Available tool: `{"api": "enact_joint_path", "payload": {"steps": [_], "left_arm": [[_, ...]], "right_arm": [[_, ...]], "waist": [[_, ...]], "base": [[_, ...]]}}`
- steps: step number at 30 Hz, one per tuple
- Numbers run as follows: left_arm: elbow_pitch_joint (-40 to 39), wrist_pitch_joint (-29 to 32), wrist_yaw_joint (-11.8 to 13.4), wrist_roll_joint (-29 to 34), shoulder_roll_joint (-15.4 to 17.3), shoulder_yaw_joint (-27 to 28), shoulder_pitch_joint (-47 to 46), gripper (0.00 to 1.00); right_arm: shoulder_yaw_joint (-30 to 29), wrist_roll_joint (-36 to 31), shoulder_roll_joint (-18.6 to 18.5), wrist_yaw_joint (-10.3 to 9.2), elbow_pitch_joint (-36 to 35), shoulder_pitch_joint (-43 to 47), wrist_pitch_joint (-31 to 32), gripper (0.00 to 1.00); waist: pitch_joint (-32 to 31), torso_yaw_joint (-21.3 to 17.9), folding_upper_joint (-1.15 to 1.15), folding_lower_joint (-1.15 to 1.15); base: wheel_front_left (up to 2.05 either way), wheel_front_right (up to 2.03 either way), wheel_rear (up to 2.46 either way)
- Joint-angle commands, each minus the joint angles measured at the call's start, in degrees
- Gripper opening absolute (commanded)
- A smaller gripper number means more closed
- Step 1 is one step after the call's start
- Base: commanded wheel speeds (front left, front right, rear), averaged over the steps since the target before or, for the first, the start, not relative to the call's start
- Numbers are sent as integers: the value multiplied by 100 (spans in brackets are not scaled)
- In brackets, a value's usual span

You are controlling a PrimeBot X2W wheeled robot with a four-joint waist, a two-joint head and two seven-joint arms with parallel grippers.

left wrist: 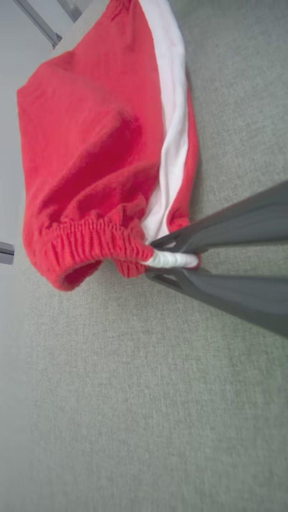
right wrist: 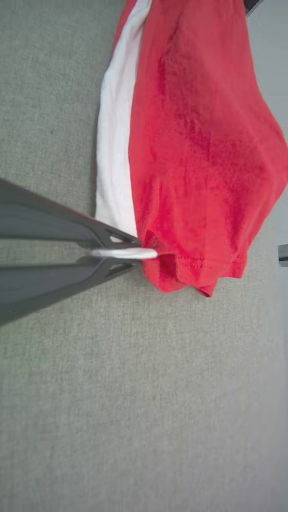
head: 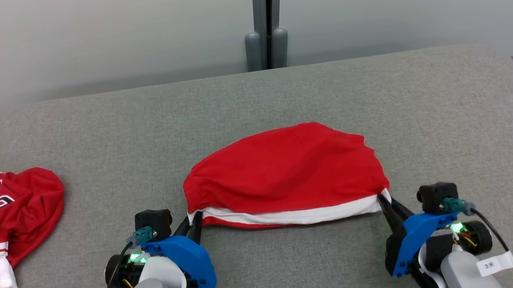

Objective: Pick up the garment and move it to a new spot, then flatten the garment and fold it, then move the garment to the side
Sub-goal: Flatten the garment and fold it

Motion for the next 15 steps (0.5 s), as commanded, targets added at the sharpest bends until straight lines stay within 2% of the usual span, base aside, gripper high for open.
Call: {"api": "enact_joint_path", "payload": {"steps": [1, 7, 12, 15], "left_arm": [[-72, -37, -38, -35, 1, -11, 40, 0], [-1329, 69, -45, -518, 60, -163, 320, 0], [-2901, 535, -42, -1361, 157, -220, 510, 0], [-3620, 906, -39, -1623, 295, -178, 408, 0]], "right_arm": [[-18, 32, -27, 1, -76, 56, -41, 0], [-25, 270, -28, 2, -1292, 252, 42, 0], [-71, 247, -26, 2, -2646, 383, 465, 0], [-22, 309, -26, 2, -3323, 297, 771, 0]], "waist": [[-22, -13, 0, 0], [-151, -83, 0, 0], [-148, -138, 0, 0], [-33, -198, 0, 0]], "base": [[0, 0, 0], [0, 0, 0], [0, 0, 0], [0, 0, 0]]}}
